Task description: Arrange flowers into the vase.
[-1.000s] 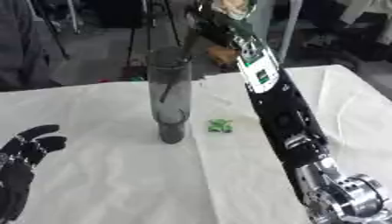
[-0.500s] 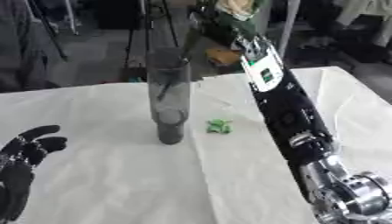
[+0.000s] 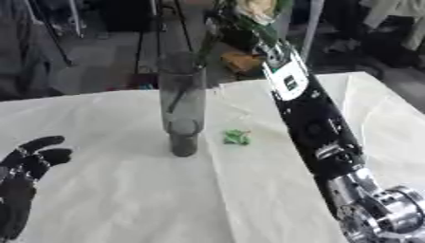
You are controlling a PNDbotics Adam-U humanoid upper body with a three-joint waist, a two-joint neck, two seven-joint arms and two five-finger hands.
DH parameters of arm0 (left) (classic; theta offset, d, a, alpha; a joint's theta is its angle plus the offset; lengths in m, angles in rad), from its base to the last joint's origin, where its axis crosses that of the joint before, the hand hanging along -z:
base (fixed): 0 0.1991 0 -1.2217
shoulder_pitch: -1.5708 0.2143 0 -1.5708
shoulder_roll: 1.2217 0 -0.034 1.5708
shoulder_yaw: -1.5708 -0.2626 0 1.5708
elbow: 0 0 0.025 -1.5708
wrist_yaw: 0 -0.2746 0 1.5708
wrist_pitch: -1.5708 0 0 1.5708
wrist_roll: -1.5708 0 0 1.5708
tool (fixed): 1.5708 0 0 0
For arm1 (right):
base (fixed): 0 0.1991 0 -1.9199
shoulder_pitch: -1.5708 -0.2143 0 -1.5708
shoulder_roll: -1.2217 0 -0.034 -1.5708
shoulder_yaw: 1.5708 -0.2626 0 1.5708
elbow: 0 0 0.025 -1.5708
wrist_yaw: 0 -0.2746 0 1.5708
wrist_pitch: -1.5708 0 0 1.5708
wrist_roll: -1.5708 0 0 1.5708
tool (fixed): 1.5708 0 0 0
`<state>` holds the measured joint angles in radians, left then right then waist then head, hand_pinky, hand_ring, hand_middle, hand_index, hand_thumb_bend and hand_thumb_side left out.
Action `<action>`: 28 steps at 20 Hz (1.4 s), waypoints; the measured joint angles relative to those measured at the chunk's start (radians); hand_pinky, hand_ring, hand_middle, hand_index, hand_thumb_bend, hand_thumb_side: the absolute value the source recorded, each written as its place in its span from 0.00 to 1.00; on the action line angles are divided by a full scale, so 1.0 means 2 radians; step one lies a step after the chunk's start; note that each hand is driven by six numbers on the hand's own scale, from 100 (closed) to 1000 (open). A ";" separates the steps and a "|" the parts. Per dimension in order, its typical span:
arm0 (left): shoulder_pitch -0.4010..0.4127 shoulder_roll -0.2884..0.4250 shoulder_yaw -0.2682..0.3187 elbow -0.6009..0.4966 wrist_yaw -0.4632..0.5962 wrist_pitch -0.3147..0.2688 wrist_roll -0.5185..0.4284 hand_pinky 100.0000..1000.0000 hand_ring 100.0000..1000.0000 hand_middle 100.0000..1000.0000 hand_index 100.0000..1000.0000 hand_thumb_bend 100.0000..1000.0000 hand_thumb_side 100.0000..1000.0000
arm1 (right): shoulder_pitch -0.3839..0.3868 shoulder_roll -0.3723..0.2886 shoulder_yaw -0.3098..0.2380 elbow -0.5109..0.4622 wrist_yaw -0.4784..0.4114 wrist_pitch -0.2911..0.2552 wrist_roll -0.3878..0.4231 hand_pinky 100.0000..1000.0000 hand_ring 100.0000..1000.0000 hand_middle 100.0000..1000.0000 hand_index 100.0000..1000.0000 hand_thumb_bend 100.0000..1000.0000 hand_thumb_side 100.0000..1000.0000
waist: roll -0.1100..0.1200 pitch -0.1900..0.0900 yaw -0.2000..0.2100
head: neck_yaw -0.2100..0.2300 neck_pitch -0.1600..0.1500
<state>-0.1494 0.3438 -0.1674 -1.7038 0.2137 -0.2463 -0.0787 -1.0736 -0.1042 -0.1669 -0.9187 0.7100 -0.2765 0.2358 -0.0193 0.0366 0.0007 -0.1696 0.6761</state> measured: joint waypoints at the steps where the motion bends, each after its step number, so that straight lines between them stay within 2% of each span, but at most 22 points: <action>1: 0.000 0.000 0.000 0.000 0.000 0.000 0.000 0.74 0.69 0.72 0.77 0.82 0.98 | 0.000 0.000 0.001 0.001 0.000 -0.002 0.002 0.75 0.74 0.42 0.50 0.06 0.81 | 0.000 0.000 0.000 | 0.000 0.000; 8: 0.000 0.000 0.000 0.000 0.000 0.000 0.000 0.74 0.69 0.73 0.77 0.82 0.98 | 0.000 0.000 0.014 0.011 0.001 -0.021 0.019 0.78 0.76 0.45 0.59 0.10 0.84 | 0.000 0.000 0.001 | 0.000 0.000; 15: 0.000 0.000 0.000 0.000 0.000 0.000 0.000 0.74 0.69 0.73 0.77 0.82 0.98 | -0.005 0.000 0.027 0.015 0.010 -0.049 0.041 0.84 0.80 0.51 0.72 0.29 0.85 | 0.000 0.000 0.003 | -0.002 0.000; 21: 0.000 0.000 0.000 0.003 0.000 0.000 0.000 0.74 0.69 0.73 0.77 0.82 0.98 | -0.009 0.000 0.035 0.018 0.015 -0.073 0.073 0.86 0.82 0.54 0.76 0.31 0.87 | -0.001 0.000 0.003 | -0.003 0.000; 28: 0.000 0.000 0.000 0.003 0.000 0.000 0.000 0.74 0.69 0.73 0.77 0.81 0.98 | -0.013 0.001 0.037 0.023 0.017 -0.082 0.093 0.87 0.83 0.56 0.78 0.32 0.88 | -0.001 0.000 0.004 | -0.004 0.000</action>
<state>-0.1493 0.3438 -0.1674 -1.6983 0.2137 -0.2464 -0.0789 -1.1000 -0.1013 -0.0925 -0.8734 0.7430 -0.4413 0.4226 -0.0216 0.0366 0.0093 -0.1784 0.6761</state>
